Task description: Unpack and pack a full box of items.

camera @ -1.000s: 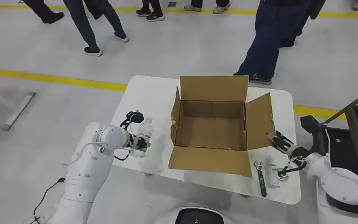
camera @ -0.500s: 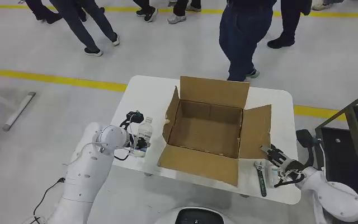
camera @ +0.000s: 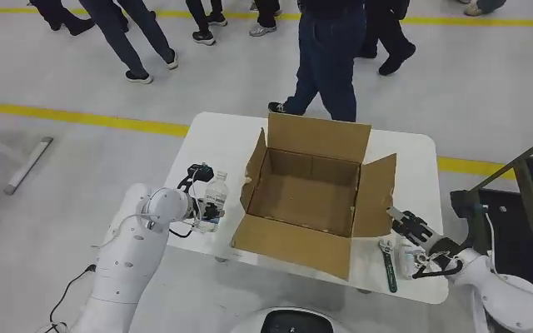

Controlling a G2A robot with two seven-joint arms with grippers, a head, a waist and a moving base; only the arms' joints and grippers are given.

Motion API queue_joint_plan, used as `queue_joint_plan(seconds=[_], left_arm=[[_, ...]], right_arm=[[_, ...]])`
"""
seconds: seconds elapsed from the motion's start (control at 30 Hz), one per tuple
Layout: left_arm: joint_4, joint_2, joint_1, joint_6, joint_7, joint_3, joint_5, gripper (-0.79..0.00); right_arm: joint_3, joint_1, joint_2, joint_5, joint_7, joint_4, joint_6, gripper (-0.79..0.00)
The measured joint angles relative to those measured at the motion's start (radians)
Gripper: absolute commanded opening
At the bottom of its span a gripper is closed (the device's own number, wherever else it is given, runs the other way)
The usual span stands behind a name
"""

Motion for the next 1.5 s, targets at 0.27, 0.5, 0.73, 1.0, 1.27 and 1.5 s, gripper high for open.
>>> queue_joint_plan(seconds=[0.27, 0.5, 0.73, 1.0, 1.27, 1.5], left_arm=[[-0.220, 0.022, 0.003, -0.001, -0.073, -0.074, -0.065, -0.785], [-0.345, 0.025, -0.046, -0.015, -0.101, -0.063, -0.212, -0.785], [-0.345, 0.025, -0.047, -0.016, -0.102, -0.062, -0.211, -0.785], [-0.346, 0.025, -0.045, -0.017, -0.100, -0.060, -0.213, -0.785], [-0.302, 0.003, -0.168, -0.088, 0.016, 0.088, -0.356, -0.785], [-0.094, -0.048, -0.356, -0.075, 0.049, 0.321, -0.467, -0.785]], right_arm=[[0.112, 0.013, 0.003, 0.115, -0.114, -0.017, -0.135, 0.000], [0.133, -0.005, 0.003, 0.043, -0.250, -0.009, -0.238, 0.000], [0.103, -0.045, -0.001, -0.134, -0.421, -0.020, -0.302, 0.000], [0.054, -0.078, -0.009, -0.298, -0.585, -0.042, -0.283, 0.000], [0.053, -0.078, -0.009, -0.298, -0.586, -0.042, -0.283, 0.000], [0.053, -0.078, -0.009, -0.298, -0.586, -0.042, -0.283, 0.000]])
